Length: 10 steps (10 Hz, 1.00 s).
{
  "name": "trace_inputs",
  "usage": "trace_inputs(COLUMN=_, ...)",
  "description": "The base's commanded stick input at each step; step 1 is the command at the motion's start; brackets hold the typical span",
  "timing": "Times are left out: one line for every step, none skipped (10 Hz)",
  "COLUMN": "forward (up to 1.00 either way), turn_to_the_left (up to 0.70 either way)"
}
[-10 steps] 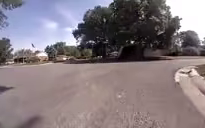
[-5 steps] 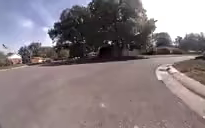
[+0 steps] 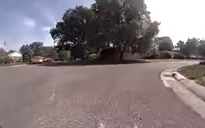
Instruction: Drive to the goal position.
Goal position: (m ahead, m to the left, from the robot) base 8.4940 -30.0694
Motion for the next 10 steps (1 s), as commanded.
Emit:
trace_inputs(forward=0.69, turn_to_the_left=0.03)
trace_inputs(forward=0.69, turn_to_the_left=0.03)
trace_inputs(forward=0.69, turn_to_the_left=0.03)
trace_inputs(forward=0.69, turn_to_the_left=0.03)
trace_inputs(forward=0.69, turn_to_the_left=-0.01)
trace_inputs(forward=0.69, turn_to_the_left=-0.15)
trace_inputs(forward=0.69, turn_to_the_left=-0.35)
trace_inputs(forward=0.69, turn_to_the_left=-0.35)
trace_inputs(forward=0.69, turn_to_the_left=-0.32)
trace_inputs(forward=0.69, turn_to_the_left=0.03)
